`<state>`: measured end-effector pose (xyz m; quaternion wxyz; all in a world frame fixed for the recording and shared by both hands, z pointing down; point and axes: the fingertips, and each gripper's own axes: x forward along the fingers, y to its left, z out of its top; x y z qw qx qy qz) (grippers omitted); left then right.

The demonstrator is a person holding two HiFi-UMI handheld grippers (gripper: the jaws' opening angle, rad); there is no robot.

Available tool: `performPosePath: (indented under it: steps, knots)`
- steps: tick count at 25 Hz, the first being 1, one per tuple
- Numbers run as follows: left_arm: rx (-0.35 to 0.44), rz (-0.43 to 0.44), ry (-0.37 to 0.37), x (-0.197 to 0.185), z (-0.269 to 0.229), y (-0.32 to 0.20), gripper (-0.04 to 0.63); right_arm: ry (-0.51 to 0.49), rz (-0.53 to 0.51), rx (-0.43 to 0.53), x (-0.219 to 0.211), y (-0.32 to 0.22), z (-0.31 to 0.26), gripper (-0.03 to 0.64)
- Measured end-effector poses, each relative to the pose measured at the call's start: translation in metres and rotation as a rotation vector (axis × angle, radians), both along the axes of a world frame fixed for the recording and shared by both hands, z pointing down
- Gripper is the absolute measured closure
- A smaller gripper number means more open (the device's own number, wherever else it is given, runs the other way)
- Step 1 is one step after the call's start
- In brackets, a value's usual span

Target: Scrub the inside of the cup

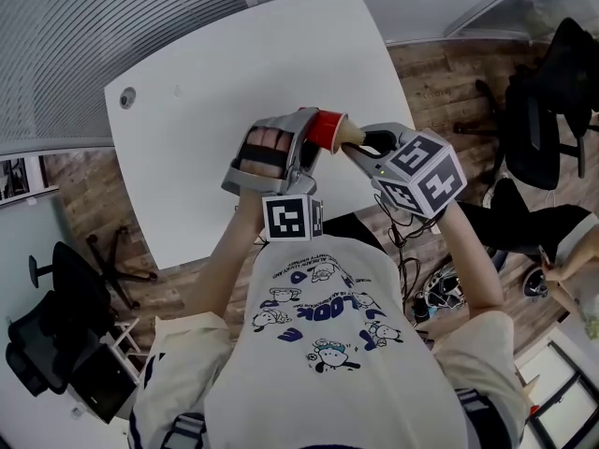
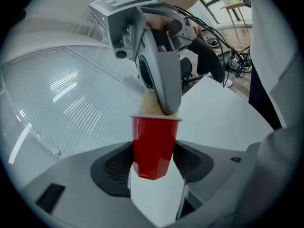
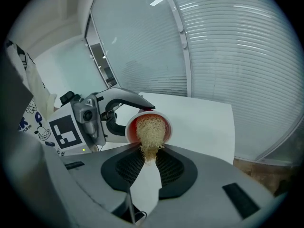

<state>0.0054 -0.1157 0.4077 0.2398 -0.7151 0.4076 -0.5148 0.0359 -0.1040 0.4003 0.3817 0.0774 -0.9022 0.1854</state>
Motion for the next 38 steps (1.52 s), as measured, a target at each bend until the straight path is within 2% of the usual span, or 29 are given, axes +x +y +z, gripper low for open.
performPosePath:
  steps: [8,19,27,38]
  knots:
    - [-0.096,0.003,0.057,-0.002,0.008,0.003,0.301,0.047,-0.078,0.119,-0.006,0.0,0.005,0.545]
    - [-0.236,0.031,0.125,-0.005,0.02,0.011,0.301,0.112,-0.182,0.218,-0.015,0.009,0.013,0.545]
    - [-0.363,0.007,0.265,0.001,0.028,0.02,0.301,0.166,-0.302,0.306,-0.011,0.013,0.018,0.546]
    - [-0.504,-0.01,0.41,0.002,0.029,0.032,0.301,0.2,-0.43,0.453,-0.015,0.021,0.016,0.548]
